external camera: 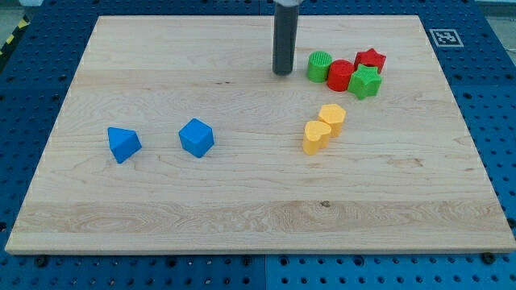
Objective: Slide green circle between red circle and yellow hexagon
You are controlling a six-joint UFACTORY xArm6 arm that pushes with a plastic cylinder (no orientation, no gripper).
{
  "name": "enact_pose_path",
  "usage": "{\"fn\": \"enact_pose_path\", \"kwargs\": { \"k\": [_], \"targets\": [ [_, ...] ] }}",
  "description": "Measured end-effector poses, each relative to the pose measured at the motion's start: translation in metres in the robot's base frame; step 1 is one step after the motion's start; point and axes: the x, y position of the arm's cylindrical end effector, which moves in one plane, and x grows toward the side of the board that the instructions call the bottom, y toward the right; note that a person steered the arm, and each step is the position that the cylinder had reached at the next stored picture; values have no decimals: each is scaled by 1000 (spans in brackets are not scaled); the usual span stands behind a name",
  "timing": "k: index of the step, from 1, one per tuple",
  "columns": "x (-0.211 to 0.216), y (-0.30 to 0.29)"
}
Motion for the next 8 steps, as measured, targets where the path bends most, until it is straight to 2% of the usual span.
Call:
{"fn": "enact_pose_path", "kwargs": {
  "k": [1, 2, 5, 6, 8],
  "targets": [
    [-40, 46],
    [-35, 82],
    [35, 73],
    [39, 70],
    [31, 25]
  ]
}}
